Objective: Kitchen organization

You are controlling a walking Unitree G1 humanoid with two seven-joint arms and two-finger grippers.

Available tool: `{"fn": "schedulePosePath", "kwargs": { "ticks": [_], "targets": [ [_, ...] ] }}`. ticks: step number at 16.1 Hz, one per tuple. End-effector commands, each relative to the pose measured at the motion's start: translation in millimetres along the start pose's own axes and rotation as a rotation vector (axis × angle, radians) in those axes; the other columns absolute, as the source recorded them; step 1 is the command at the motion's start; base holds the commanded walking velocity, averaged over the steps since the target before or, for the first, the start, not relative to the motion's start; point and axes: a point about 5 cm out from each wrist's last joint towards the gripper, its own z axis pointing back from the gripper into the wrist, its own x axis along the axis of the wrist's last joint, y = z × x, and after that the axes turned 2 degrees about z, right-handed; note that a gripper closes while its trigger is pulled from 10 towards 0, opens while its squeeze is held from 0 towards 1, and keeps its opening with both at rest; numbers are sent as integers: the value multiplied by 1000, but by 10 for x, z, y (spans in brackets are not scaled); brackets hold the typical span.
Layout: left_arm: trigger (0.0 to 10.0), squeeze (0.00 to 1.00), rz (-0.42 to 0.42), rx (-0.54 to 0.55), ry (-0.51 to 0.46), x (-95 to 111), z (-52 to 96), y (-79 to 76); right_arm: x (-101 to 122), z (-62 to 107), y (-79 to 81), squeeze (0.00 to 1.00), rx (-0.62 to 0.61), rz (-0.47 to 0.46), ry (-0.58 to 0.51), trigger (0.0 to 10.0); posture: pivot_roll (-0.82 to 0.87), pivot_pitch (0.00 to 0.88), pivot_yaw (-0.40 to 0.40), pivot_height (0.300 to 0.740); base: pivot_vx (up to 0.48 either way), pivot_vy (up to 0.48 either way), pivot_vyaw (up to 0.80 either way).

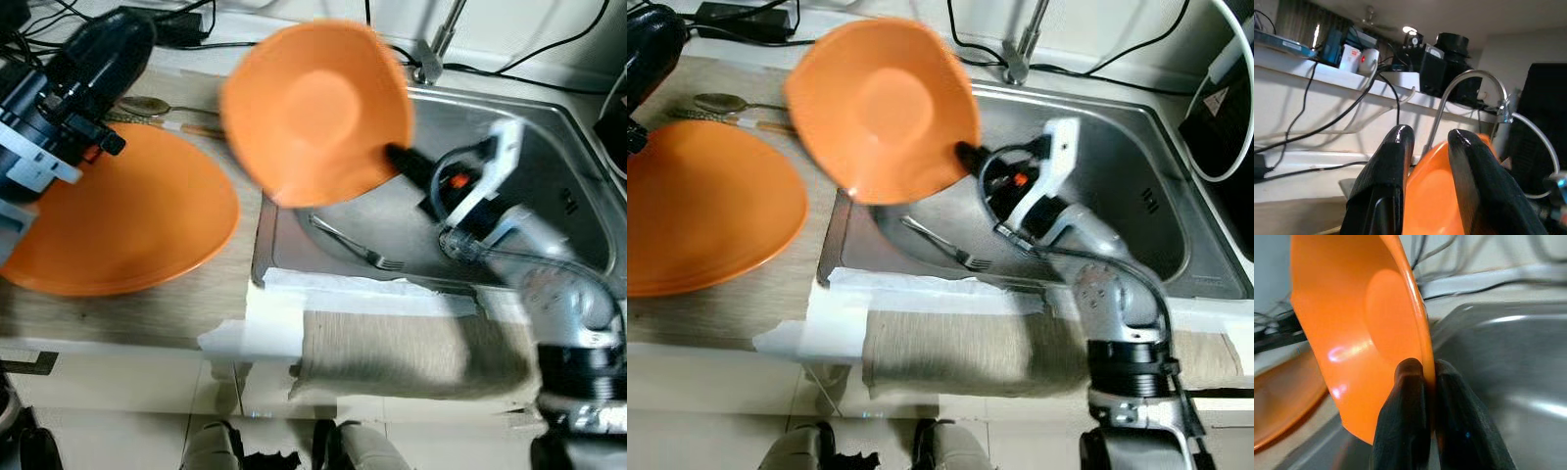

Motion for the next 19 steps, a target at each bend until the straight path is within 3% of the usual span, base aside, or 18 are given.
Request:
{"fn": "schedulePosePath", "kwargs": {
  "ticks": [1,2,4,6,9,10,12,13,15,17,19],
  "targets": [
    [10000,0,-120,-52,94,-91,-43,-95,357,79,-139,0,-53,77,-116,0,-86,171,-131,740,0,0,0],
    [10000,0,-191,-54,163,-198,-77,-127,474,107,-198,0,-73,118,-130,0,-86,170,-131,740,0,0,0],
    [10000,0,-211,-101,234,-408,-127,-228,569,157,-267,0,-82,213,-92,0,-92,167,-130,740,0,0,0],
    [10000,0,-194,-154,302,-584,-104,-322,516,197,-318,0,-89,319,6,0,-101,160,-128,740,0,0,0],
    [10000,0,-183,-212,356,-671,-79,-420,374,207,-377,0,-100,404,141,0,-104,155,-129,740,0,0,0],
    [10000,0,-185,-276,383,-680,-51,-488,210,172,-446,0,-115,446,247,0,-104,154,-127,740,0,0,0],
    [10000,0,-202,-320,410,-691,-25,-522,73,133,-488,0,-115,466,318,0,-101,157,-124,740,0,0,0],
    [10000,0,-233,-351,441,-720,-10,-546,-112,62,-532,0,-103,457,380,0,-98,158,-121,740,0,0,0],
    [10000,0,-241,-357,450,-731,-8,-553,-180,35,-546,0,-99,470,405,0,-94,158,-120,740,0,0,0],
    [10000,0,-188,-377,478,-770,-18,-585,-383,-103,-548,0,-44,433,457,0,-84,166,-109,740,0,0,0],
    [10000,0,-161,-386,480,-775,-26,-602,-465,-124,-564,0,-2,402,494,0,-82,162,-108,740,0,0,0]
  ]
}}
